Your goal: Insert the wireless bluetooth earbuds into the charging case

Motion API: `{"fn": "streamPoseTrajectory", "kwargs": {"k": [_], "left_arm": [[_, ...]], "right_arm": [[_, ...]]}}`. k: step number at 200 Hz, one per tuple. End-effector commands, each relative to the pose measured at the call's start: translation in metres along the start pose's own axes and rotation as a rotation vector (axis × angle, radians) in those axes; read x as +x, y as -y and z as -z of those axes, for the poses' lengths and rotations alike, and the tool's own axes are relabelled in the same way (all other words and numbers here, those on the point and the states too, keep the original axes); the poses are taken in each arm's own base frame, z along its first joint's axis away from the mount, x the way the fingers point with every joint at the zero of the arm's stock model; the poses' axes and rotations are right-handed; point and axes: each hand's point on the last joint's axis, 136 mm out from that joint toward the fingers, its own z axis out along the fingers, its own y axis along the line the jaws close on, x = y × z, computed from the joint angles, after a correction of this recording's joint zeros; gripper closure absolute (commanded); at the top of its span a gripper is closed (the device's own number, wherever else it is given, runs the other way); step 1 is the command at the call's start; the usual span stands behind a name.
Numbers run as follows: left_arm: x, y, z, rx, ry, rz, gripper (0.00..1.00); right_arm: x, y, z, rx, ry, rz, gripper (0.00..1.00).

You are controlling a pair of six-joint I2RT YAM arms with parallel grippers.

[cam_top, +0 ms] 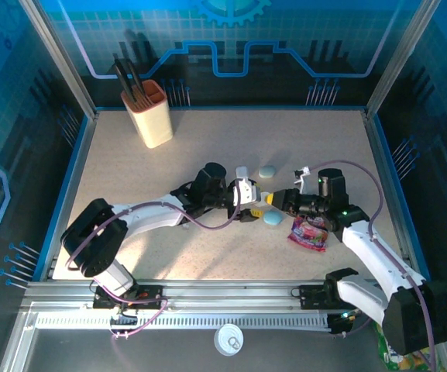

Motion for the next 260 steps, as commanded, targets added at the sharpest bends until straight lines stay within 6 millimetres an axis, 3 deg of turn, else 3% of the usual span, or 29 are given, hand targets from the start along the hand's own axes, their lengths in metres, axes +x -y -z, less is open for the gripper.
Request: {"fn": "streamPoseTrajectory", "kwargs": {"k": [1,23,66,132,162,213,260], "left_arm": [[-0.025,0.000,0.012,0.003,0.124,0.015,0.22],[-0.037,-0.004,0.026,-0.008,0.270,0.059,0.14],[-0.062,-0.014,0.053,-0.026,0.529,0.091,0.15],[-0.076,-0.023,0.047,-0.021,0.594,0.034,0.17],[-0.088,-0.027,0.048,-0.017,0.618,0.030,0.19],[-0.100,-0.034,0.043,0.016,0.640,0.068,0.35],[-0.113,-0.030,0.041,0.055,0.663,0.022,0.39]], "right_arm": [[-0.008,-0.017,0.008,-0.052,0.030,0.020,0.81],[-0.012,-0.030,0.016,-0.130,0.040,0.000,0.81],[-0.023,-0.068,0.031,-0.337,0.046,-0.040,0.81],[-0.038,-0.102,0.048,-0.496,0.093,-0.131,0.81],[-0.042,-0.108,0.052,-0.555,0.102,-0.189,0.81],[-0.046,-0.115,0.053,-0.593,0.103,-0.268,0.82],[-0.043,-0.105,0.046,-0.567,0.099,-0.310,0.83]]}}
